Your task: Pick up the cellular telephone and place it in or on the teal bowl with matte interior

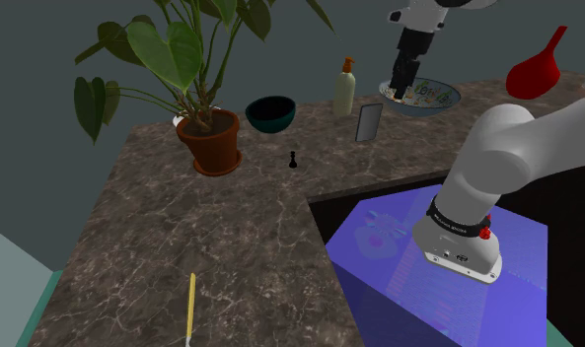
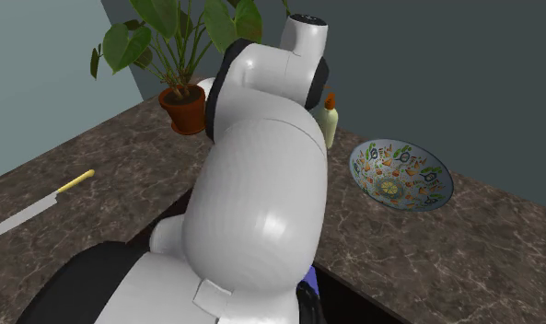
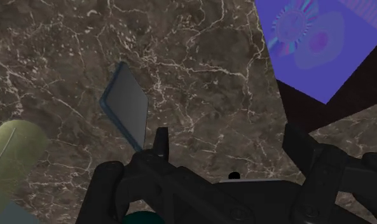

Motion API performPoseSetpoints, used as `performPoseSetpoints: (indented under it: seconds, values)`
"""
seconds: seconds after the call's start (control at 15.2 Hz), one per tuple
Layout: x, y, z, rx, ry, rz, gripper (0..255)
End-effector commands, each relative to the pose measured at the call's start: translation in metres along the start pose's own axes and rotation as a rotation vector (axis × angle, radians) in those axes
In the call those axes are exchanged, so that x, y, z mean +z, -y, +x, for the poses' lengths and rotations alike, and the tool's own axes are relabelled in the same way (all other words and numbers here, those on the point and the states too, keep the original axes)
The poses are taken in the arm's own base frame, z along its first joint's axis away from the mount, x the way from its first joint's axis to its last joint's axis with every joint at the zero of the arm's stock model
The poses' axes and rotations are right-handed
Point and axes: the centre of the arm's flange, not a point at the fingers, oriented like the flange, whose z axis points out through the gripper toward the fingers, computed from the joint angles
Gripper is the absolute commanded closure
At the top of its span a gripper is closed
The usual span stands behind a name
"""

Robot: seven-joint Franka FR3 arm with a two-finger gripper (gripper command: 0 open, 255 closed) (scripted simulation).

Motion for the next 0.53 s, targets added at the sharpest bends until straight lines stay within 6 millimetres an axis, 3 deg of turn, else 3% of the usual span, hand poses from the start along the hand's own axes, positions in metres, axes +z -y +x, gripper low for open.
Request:
performPoseSetpoints:
  seconds: [0.0, 0.46]
  values:
    - [0.014, -0.025, -0.008, -0.092, -0.024, -0.004, 0]
    - [0.057, -0.108, -0.021, -0.387, -0.106, -0.011, 0]
